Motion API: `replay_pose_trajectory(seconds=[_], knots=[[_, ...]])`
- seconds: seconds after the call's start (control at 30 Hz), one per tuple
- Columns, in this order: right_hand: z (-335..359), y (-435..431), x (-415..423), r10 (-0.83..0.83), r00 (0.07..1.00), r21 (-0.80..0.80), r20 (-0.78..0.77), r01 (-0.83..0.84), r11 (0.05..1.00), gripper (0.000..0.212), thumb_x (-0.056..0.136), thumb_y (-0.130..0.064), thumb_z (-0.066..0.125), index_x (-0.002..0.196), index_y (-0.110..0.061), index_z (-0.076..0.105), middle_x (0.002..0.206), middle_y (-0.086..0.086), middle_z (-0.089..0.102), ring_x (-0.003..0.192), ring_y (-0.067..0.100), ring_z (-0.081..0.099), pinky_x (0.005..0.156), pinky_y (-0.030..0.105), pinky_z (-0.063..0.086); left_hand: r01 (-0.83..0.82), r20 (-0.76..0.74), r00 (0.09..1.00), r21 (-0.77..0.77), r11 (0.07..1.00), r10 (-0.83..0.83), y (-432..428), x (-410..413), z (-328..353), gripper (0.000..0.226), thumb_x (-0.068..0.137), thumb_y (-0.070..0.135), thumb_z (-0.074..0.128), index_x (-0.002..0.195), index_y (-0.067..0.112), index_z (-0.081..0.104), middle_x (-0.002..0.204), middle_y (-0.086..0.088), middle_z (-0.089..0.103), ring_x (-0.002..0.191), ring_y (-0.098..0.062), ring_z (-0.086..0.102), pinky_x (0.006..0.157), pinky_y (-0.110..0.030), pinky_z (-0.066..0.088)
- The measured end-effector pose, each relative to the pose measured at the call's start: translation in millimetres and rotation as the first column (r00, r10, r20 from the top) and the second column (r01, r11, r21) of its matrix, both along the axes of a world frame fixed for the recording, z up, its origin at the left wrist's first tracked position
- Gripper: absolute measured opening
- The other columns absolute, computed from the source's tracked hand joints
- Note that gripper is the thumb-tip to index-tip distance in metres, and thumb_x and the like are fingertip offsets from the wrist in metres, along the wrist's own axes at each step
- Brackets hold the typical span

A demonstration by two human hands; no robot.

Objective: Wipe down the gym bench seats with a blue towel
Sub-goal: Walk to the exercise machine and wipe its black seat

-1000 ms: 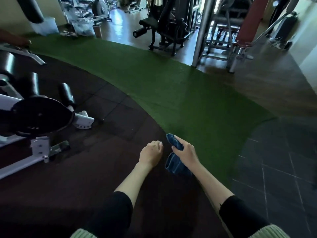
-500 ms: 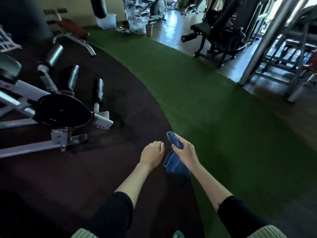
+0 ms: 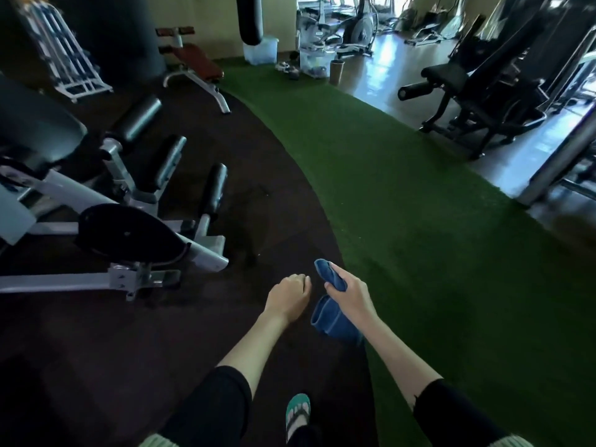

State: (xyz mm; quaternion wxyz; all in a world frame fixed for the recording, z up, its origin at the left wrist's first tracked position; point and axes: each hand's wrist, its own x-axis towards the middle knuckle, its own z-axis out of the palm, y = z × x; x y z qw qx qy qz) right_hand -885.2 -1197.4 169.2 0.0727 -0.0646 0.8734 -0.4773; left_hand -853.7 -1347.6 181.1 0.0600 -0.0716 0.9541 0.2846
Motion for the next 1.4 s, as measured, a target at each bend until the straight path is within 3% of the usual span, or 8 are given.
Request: replay_pose_trajectory(seconds=[0.2,0.53,1.1,1.23,1.4], knots=[[7.5,-35.2,-119.2,0.026,1.000,-0.047,0.010,-0.026,0.999,0.053,0.086,-0.020,0.064,0.136,-0.024,0.048,0.124,-0.004,0.061,0.107,0.009,0.060,0.092,0.034,0.051,-0.034,-0.002,0.999,0.013,0.999,0.034,-34.8,-111.8,5.6,0.034,0.100,0.033,0.030,0.086,0.014,0.054,0.099,-0.007,0.062,0.094,-0.026,0.059,0.079,-0.037,0.043],[11.6,-75.0,-297.1,0.067,0.997,-0.153,0.029,-0.061,0.986,0.055,0.086,-0.019,0.066,0.138,-0.021,0.047,0.128,-0.004,0.059,0.110,0.007,0.057,0.093,0.026,0.050,-0.113,-0.042,0.993,0.025,0.993,0.114,-73.2,-284.1,10.5,0.036,0.100,0.034,0.030,0.082,0.015,0.056,0.092,-0.005,0.061,0.085,-0.023,0.059,0.077,-0.038,0.047],[16.2,-135.2,-643.2,0.302,0.952,-0.126,-0.042,-0.305,0.944,0.052,0.087,-0.022,0.066,0.136,-0.020,0.049,0.131,-0.005,0.057,0.116,0.005,0.054,0.100,0.024,0.044,-0.310,-0.031,0.950,-0.007,0.951,0.310,-115.6,-603.3,15.1,0.031,0.101,0.031,0.028,0.081,0.020,0.050,0.097,-0.006,0.061,0.092,-0.024,0.059,0.077,-0.037,0.045],[10.5,-163.1,-721.4,0.343,0.939,-0.116,-0.030,-0.344,0.932,0.052,0.087,-0.023,0.066,0.136,-0.020,0.049,0.130,-0.005,0.057,0.115,0.005,0.054,0.097,0.021,0.044,-0.337,-0.021,0.942,-0.049,0.940,0.336,-143.1,-676.7,10.7,0.035,0.101,0.033,0.027,0.084,0.018,0.053,0.100,-0.007,0.063,0.093,-0.026,0.060,0.076,-0.036,0.043],[5.8,-205.4,-823.4,0.375,0.926,-0.095,-0.044,-0.378,0.921,0.052,0.087,-0.023,0.066,0.136,-0.020,0.049,0.132,-0.004,0.056,0.118,0.007,0.053,0.101,0.026,0.044,-0.352,-0.043,0.936,-0.114,0.929,0.350,-188.1,-773.7,6.4,0.040,0.101,0.034,0.026,0.091,0.014,0.059,0.102,-0.008,0.064,0.095,-0.028,0.060,0.081,-0.040,0.046]])
